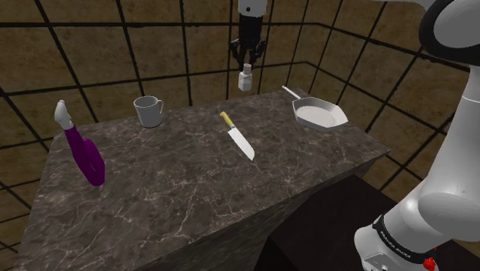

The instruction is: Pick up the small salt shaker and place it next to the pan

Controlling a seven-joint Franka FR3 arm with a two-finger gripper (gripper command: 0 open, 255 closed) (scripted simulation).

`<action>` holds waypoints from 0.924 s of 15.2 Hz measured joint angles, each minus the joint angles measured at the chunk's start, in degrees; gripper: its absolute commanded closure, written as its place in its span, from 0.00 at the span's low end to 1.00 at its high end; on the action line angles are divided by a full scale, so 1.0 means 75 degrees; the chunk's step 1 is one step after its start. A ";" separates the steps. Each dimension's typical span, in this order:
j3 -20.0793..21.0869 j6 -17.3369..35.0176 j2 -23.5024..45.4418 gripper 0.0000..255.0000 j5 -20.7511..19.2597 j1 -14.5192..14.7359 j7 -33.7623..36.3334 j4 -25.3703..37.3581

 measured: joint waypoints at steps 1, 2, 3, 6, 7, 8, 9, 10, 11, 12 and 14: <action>-0.0046 -0.0021 0.0095 1.00 -0.0004 -0.0080 -0.0132 0.0120; -0.0092 -0.0064 0.0182 1.00 -0.0006 -0.0165 -0.0269 0.0247; -0.0142 -0.0067 0.0210 1.00 0.0005 -0.0272 -0.0426 0.0280; -0.0298 -0.0221 0.0489 1.00 0.0013 -0.0580 -0.0904 0.0716; -0.0356 -0.0316 0.0621 1.00 0.0016 -0.0702 -0.1090 0.0942; -0.0388 -0.0250 0.0614 1.00 0.0025 -0.0781 -0.1193 0.0869; -0.0405 -0.0168 0.0622 1.00 0.0030 -0.0825 -0.1255 0.0796; -0.0413 -0.0057 0.0617 1.00 0.0033 -0.0850 -0.1284 0.0679; -0.0416 0.0057 0.0584 1.00 0.0038 -0.0863 -0.1295 0.0530; -0.0418 0.0150 0.0606 1.00 0.0036 -0.0868 -0.1302 0.0462; -0.0422 0.0362 0.0574 1.00 0.0039 -0.0884 -0.1310 0.0218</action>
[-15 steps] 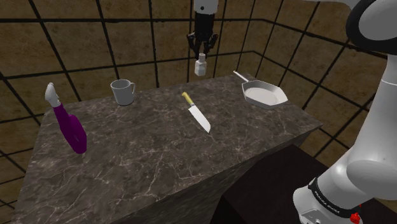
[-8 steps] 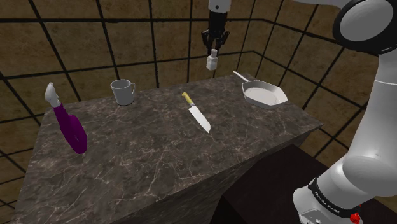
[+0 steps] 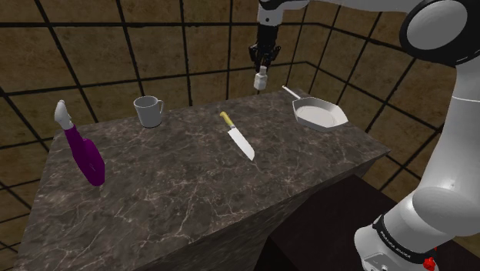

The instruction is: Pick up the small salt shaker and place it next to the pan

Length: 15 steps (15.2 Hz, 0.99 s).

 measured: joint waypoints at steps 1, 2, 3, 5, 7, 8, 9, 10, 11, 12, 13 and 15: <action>0.0001 0.0108 -0.0014 1.00 0.0001 0.0000 0.0008 -0.0123; 0.0000 0.0197 -0.0010 1.00 0.0001 -0.0005 0.0004 -0.0207; 0.0001 0.0311 0.0000 1.00 -0.0002 -0.0001 0.0016 -0.0312; -0.0003 0.0520 0.0028 1.00 -0.0006 -0.0007 0.0014 -0.0493; -0.0004 0.0717 0.0028 1.00 -0.0008 -0.0010 0.0019 -0.0691; -0.0005 0.0811 0.0036 1.00 -0.0010 -0.0010 0.0024 -0.0778; -0.0006 0.0899 0.0049 1.00 -0.0013 -0.0011 0.0026 -0.0852; -0.0008 0.1005 0.0045 1.00 -0.0014 -0.0015 0.0026 -0.0963; -0.0007 0.1068 0.0072 1.00 -0.0018 -0.0009 0.0036 -0.0998; -0.0011 0.1193 0.0065 1.00 -0.0017 -0.0020 0.0028 -0.1130; -0.0016 0.1303 0.0074 1.00 -0.0018 -0.0030 0.0019 -0.1231; -0.0019 0.1497 0.0120 1.00 -0.0028 -0.0027 0.0029 -0.1380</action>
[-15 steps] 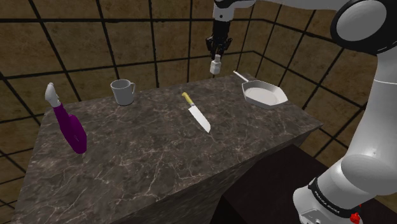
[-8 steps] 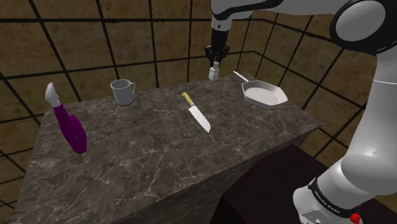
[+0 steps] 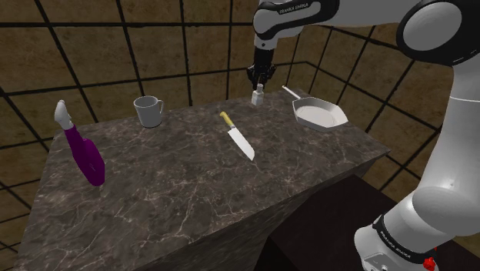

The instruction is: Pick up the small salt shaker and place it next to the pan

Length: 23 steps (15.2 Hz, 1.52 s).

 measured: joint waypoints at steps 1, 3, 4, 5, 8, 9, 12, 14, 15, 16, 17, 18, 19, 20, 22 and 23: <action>-0.0001 0.0081 0.0010 1.00 -0.0002 -0.0001 0.0003 -0.0072; -0.0003 0.0264 0.0038 1.00 -0.0008 0.0001 0.0012 -0.0226; -0.0006 0.0360 0.0087 1.00 -0.0016 0.0003 0.0017 -0.0272; -0.0008 0.0434 0.0125 1.00 -0.0022 0.0007 0.0023 -0.0309; -0.0015 0.0687 0.0218 1.00 -0.0038 0.0010 0.0034 -0.0472; -0.0016 0.0724 0.0214 1.00 -0.0037 0.0006 0.0030 -0.0513; -0.0018 0.0749 0.0221 1.00 -0.0038 0.0003 0.0027 -0.0527; -0.0018 0.0751 0.0221 1.00 -0.0038 0.0002 0.0026 -0.0529; -0.0018 0.0752 0.0221 0.00 -0.0038 0.0002 0.0026 -0.0529; -0.0018 0.0752 0.0221 0.00 -0.0038 0.0002 0.0026 -0.0530; -0.0018 0.0752 0.0221 0.00 -0.0038 0.0002 0.0026 -0.0529; -0.0018 0.0752 0.0221 0.00 -0.0038 0.0002 0.0026 -0.0529; -0.0018 0.0752 0.0221 0.00 -0.0038 0.0002 0.0026 -0.0529; -0.0018 0.0753 0.0221 0.00 -0.0038 0.0002 0.0026 -0.0529; -0.0017 0.0666 0.0176 0.00 -0.0031 -0.0006 0.0014 -0.0488; -0.0007 0.0497 0.0127 0.00 -0.0025 0.0012 0.0035 -0.0364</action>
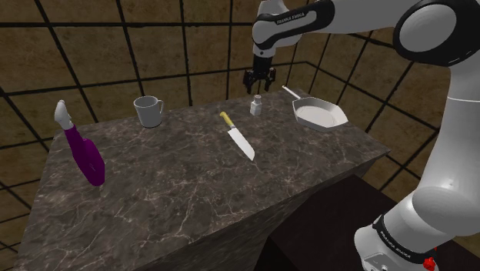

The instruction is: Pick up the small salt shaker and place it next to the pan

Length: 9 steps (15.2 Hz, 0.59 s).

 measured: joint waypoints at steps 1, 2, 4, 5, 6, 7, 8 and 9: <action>0.0003 -0.0170 -0.0092 0.00 0.0016 -0.0016 -0.0026 0.0082; 0.0006 -0.0395 -0.0086 0.00 0.0018 -0.0007 -0.0025 0.0317; 0.0007 -0.0555 -0.0133 0.00 0.0028 -0.0015 -0.0042 0.0429; 0.0008 -0.0580 -0.0136 0.00 0.0028 -0.0013 -0.0040 0.0449; 0.0009 -0.0594 -0.0138 0.00 0.0029 -0.0012 -0.0040 0.0459; 0.0009 -0.0603 -0.0136 0.00 0.0029 -0.0011 -0.0038 0.0468; 0.0009 -0.0607 -0.0135 0.00 0.0029 -0.0011 -0.0038 0.0471; 0.0009 -0.0608 -0.0135 0.00 0.0029 -0.0011 -0.0038 0.0472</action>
